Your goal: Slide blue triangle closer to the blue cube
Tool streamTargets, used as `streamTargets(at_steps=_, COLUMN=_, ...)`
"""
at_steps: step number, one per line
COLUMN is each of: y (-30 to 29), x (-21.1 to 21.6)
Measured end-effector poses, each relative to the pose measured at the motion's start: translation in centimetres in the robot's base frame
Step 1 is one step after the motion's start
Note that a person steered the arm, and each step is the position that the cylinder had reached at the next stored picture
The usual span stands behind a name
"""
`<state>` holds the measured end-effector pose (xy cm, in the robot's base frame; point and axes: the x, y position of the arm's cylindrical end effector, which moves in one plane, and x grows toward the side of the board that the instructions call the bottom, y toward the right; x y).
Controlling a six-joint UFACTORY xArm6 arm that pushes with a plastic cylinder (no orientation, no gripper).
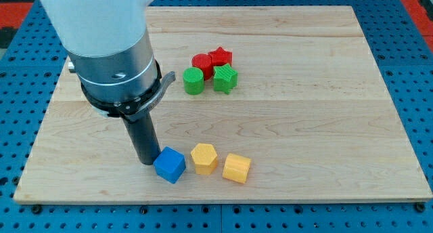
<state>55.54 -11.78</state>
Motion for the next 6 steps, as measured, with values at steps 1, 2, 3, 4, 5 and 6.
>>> streamTargets(at_steps=1, y=-8.9, x=-3.8)
streamTargets(at_steps=2, y=-8.7, x=-12.9)
streamTargets(at_steps=3, y=-4.7, x=-13.7)
streamTargets(at_steps=4, y=0.6, x=-8.3)
streamTargets(at_steps=5, y=2.3, x=-5.4)
streamTargets(at_steps=6, y=-0.1, x=-8.8)
